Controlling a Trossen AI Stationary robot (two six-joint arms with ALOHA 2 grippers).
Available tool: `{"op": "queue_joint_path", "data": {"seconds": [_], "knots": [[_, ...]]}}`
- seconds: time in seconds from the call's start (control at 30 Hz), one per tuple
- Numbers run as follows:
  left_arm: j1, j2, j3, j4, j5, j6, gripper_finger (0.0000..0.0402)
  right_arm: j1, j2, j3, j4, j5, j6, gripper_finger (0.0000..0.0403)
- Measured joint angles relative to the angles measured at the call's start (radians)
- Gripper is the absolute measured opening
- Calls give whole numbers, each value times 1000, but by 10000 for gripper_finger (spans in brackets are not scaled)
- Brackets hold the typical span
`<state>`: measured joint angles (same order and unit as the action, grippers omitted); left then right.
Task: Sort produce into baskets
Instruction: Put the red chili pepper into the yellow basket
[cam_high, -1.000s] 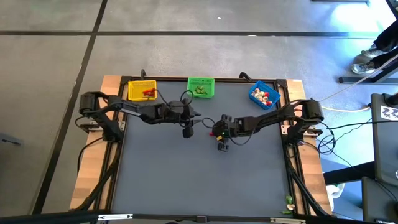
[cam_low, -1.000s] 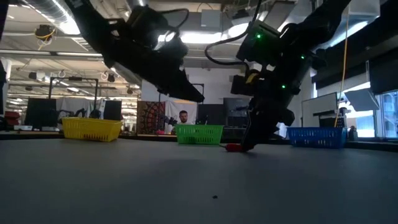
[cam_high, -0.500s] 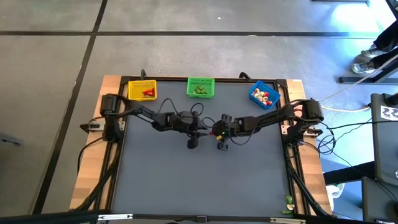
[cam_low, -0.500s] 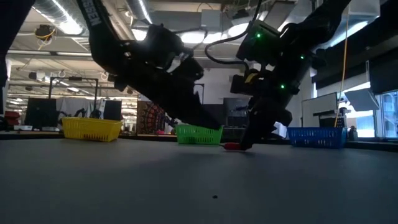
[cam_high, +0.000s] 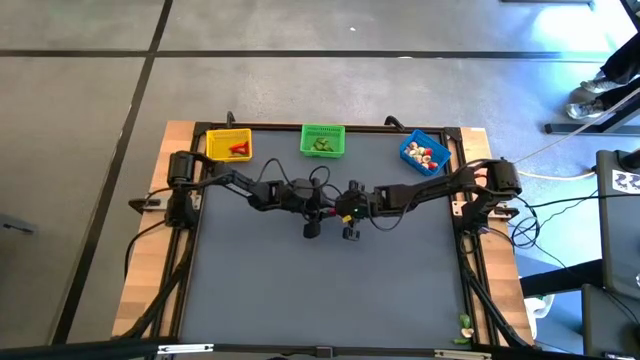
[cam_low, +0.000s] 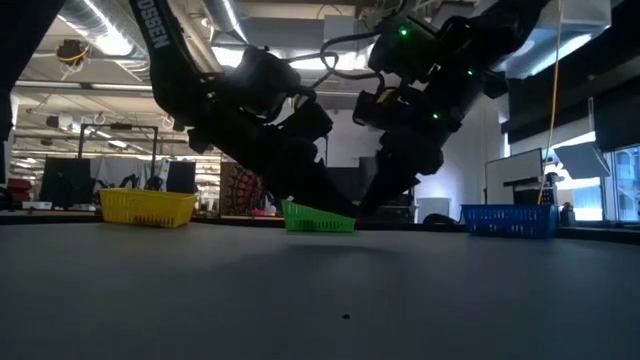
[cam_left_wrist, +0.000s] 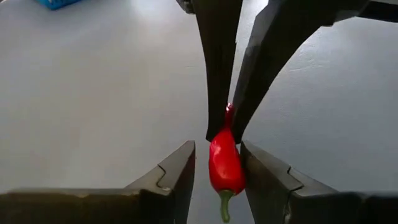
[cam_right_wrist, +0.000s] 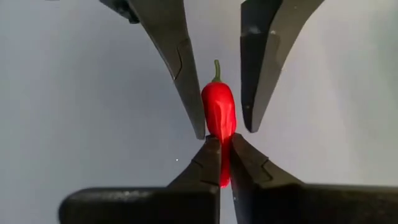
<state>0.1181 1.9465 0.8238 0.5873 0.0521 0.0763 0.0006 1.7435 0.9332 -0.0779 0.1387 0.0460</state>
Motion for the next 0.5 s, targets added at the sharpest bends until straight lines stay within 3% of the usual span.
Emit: {"op": "queue_joint_path", "data": {"seconds": [0.3, 0.5], "knots": [[-5, -6, -1, -5, 0, 19, 31, 0, 0, 4, 3, 1, 40, 33], [-5, -10, -2, -7, 0, 20, 33, -1, -2, 4, -8, 0, 85, 95]]}}
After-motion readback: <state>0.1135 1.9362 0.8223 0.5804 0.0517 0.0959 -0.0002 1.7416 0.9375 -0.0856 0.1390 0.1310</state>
